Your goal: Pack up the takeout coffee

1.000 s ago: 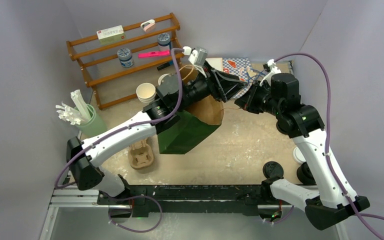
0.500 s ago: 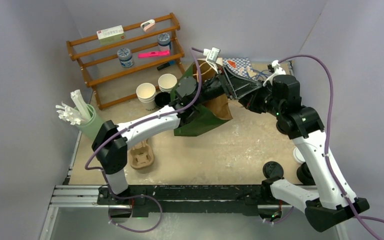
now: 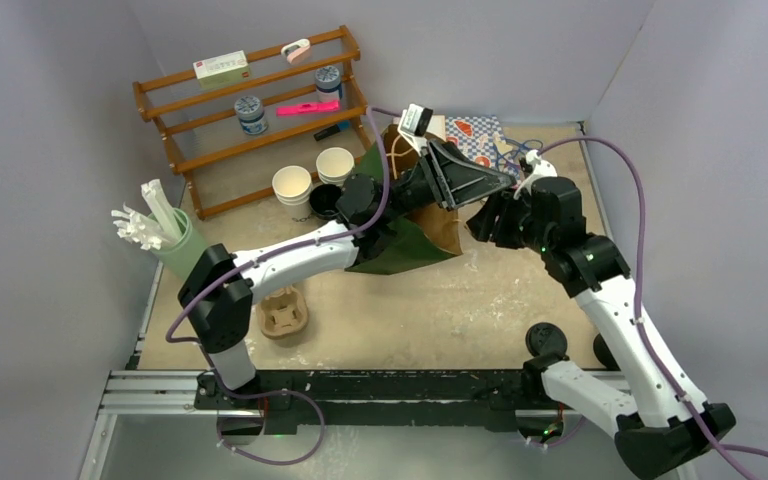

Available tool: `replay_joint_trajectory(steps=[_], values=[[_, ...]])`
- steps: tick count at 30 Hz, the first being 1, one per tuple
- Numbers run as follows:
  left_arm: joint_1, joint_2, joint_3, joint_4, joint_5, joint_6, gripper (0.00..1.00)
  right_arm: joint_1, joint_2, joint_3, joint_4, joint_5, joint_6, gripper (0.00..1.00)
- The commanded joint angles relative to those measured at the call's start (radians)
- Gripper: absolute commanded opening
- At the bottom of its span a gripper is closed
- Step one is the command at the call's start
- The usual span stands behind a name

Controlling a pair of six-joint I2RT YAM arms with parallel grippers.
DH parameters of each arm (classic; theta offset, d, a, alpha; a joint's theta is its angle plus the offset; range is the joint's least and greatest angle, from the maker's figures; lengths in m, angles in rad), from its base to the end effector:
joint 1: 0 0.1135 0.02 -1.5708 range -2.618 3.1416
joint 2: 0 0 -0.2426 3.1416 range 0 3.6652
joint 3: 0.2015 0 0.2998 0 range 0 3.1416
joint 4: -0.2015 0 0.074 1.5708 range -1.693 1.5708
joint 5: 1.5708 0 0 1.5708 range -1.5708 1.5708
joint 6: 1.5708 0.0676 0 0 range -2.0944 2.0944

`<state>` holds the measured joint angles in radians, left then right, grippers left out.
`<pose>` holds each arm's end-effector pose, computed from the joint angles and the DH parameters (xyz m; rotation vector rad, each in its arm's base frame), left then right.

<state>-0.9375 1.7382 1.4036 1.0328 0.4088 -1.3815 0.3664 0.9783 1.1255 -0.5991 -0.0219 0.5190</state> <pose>0.2516 -0.3881 0.4004 0.2373 1.1932 -2.2774 0.2736 0.1066 0.3554 0.1438 2.0668 0.5762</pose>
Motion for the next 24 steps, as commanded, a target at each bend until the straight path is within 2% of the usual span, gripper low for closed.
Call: replay_joint_trajectory(steps=[1, 15, 24], values=[[0.001, -0.021, -0.026, 0.146, 0.018, -0.069, 0.49, 0.003, -0.062, -0.021, 0.117, -0.132, -0.043, 0.56], [-0.009, 0.036, -0.055, 0.229, 0.005, -0.109, 0.47, 0.003, -0.111, -0.020, 0.145, -0.200, -0.054, 0.69], [-0.010, 0.048, -0.066, 0.238, 0.003, -0.110, 0.47, 0.003, -0.164, -0.051, 0.184, -0.175, -0.040, 0.75]])
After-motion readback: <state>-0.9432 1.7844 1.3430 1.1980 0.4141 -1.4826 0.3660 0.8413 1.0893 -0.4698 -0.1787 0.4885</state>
